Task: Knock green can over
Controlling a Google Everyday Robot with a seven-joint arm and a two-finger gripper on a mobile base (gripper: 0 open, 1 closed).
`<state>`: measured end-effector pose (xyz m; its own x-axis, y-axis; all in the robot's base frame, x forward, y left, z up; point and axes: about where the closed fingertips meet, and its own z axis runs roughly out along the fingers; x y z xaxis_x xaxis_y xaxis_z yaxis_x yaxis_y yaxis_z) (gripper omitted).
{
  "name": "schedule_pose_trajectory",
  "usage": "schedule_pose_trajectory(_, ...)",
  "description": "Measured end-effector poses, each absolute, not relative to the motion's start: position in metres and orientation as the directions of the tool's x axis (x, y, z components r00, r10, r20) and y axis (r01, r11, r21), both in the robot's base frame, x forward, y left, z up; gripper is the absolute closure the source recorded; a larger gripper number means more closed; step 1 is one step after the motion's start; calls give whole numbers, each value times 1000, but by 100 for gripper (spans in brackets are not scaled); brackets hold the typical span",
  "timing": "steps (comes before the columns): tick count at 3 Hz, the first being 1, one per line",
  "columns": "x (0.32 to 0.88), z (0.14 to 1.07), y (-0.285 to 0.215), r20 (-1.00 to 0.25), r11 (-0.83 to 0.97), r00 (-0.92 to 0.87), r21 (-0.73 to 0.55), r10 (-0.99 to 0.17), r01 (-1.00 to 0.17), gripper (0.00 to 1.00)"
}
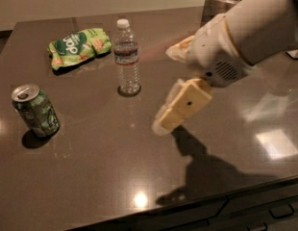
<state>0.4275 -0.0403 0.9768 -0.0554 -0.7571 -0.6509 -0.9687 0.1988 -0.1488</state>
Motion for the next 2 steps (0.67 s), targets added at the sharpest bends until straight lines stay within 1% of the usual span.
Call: schedule_pose_trajectory(2, 442, 961, 43, -773, 314, -116, -112, -624, -943, 0)
